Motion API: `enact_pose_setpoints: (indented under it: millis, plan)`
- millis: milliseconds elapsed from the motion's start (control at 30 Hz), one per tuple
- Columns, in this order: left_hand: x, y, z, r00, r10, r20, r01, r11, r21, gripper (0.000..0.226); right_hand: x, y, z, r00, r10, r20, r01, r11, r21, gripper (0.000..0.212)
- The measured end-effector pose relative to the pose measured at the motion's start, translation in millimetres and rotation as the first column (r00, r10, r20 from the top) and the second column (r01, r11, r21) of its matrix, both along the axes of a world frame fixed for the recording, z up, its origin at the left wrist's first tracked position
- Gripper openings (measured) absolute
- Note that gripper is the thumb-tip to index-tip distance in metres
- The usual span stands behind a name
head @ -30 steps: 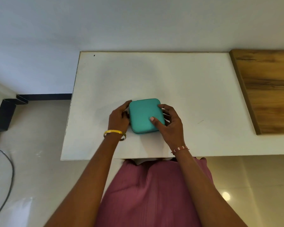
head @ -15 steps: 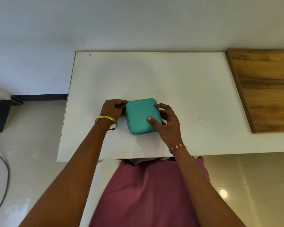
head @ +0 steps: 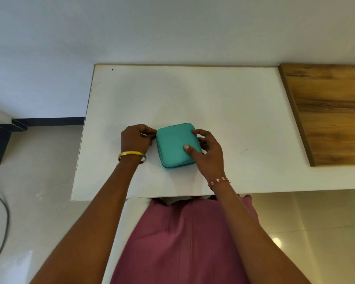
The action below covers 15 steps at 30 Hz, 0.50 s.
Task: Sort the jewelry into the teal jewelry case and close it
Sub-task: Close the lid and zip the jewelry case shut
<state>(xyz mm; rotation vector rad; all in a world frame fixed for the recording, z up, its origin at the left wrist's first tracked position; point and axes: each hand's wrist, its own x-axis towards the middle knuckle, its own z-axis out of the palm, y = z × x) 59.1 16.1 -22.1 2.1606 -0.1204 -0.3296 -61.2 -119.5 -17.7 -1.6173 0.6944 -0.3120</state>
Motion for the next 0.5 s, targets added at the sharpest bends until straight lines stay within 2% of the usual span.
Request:
enact_pose_setpoints:
  millis: [100,167,267,400,500]
  plan:
    - [-13,5,-2,0.969,-0.063,0.237,0.016,0.981,0.192,0.009,-1,4,0,1.000,-0.025,0.011,0.025,0.999,-0.022,0.037]
    - [-22,10,-1,0.949,-0.110,0.296,0.031,0.965,0.259,0.008,0,6,2,1.000,-0.029,0.001,0.029,0.999,-0.025,0.037]
    - [-42,17,6,0.956,-0.120,0.268,0.035,0.952,0.303,0.007,0,9,6,0.999,-0.050,-0.021,0.049,0.998,-0.050,0.037]
    - [-82,23,11,0.982,-0.150,0.114,0.103,0.933,0.345,0.011,0,12,8,0.997,-0.070,-0.044,0.067,0.996,-0.062,0.037]
    - [-99,21,14,0.987,-0.145,0.066,0.114,0.934,0.338,0.017,1,12,10,0.996,-0.060,-0.060,0.055,0.996,-0.073,0.038]
